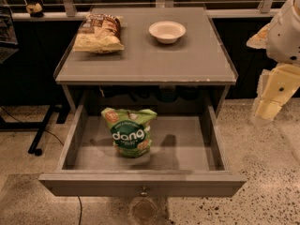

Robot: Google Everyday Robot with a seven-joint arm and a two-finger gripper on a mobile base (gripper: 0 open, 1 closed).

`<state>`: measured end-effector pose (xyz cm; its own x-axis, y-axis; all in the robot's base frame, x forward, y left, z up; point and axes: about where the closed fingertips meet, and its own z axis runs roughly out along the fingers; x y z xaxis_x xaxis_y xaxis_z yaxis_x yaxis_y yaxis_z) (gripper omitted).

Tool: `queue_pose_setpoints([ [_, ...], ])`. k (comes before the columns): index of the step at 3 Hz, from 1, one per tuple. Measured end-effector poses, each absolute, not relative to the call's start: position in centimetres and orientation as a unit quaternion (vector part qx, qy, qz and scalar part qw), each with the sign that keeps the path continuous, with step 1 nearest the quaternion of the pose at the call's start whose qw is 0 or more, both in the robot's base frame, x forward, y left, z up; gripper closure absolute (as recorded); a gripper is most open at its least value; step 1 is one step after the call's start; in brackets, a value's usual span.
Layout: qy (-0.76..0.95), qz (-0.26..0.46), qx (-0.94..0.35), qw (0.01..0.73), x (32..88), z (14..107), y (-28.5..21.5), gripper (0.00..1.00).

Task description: Pick green rice chip bag from top drawer and place on counter

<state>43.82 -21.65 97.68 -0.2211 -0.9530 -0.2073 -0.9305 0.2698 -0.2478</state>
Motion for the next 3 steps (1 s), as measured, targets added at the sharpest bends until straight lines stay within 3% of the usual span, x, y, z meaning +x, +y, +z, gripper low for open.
queue_pose_setpoints([
  [2,0.785,-0.014,-0.592,0.182,43.5,96.8,-20.1,0.00],
  [3,0.792,0.047,-0.568,0.219,43.1,94.0,-17.8,0.00],
])
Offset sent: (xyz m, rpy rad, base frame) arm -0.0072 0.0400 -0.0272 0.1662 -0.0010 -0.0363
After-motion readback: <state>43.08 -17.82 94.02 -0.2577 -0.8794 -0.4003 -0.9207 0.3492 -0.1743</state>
